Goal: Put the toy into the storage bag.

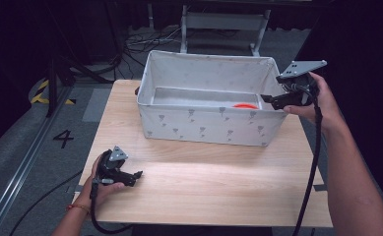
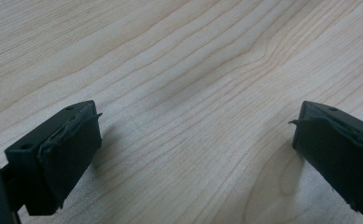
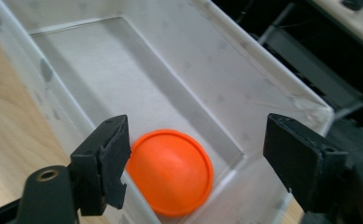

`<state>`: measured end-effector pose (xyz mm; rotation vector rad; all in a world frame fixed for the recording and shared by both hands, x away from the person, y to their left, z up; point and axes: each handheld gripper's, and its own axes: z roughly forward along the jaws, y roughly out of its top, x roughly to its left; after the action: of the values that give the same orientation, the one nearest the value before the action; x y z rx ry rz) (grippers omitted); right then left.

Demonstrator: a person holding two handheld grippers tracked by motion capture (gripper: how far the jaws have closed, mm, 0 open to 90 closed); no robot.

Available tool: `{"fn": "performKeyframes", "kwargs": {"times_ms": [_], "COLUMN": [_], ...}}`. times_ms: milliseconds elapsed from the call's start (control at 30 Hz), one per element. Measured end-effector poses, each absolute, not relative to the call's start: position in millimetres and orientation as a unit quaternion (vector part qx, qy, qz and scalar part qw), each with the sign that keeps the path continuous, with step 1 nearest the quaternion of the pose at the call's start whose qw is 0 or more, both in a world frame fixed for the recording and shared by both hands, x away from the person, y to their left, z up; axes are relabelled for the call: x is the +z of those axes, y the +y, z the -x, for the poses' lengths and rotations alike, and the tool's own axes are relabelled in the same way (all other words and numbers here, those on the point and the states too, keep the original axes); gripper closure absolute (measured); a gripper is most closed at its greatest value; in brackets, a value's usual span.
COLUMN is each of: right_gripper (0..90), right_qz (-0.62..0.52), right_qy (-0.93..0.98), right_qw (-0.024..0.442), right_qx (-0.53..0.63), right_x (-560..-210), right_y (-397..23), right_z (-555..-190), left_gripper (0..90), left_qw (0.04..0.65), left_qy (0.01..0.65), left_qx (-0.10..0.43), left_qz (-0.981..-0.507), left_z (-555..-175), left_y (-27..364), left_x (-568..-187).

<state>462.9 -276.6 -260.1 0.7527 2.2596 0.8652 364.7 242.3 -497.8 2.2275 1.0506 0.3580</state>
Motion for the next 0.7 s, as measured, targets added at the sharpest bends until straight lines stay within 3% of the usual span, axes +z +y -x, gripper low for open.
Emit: {"fn": "performKeyframes", "kwargs": {"times_ms": [300, 700], "right_gripper": [17.0, 17.0], "right_qz": [-0.314, -0.323], "right_qy": [0.83, 0.817], "right_qw": [0.32, 0.335], "right_qx": [0.332, 0.34], "right_x": [-265, -283], "right_y": [-282, -291], "right_z": [-440, -400], "left_gripper": [1.5, 1.5], "left_qw": [0.32, 0.32], "left_qy": [0.4, 0.4], "left_qx": [0.135, 0.135], "left_qz": [-0.848, -0.848], "left_z": [-365, -365], "left_y": [242, 242], "left_x": [-498, -498]}}
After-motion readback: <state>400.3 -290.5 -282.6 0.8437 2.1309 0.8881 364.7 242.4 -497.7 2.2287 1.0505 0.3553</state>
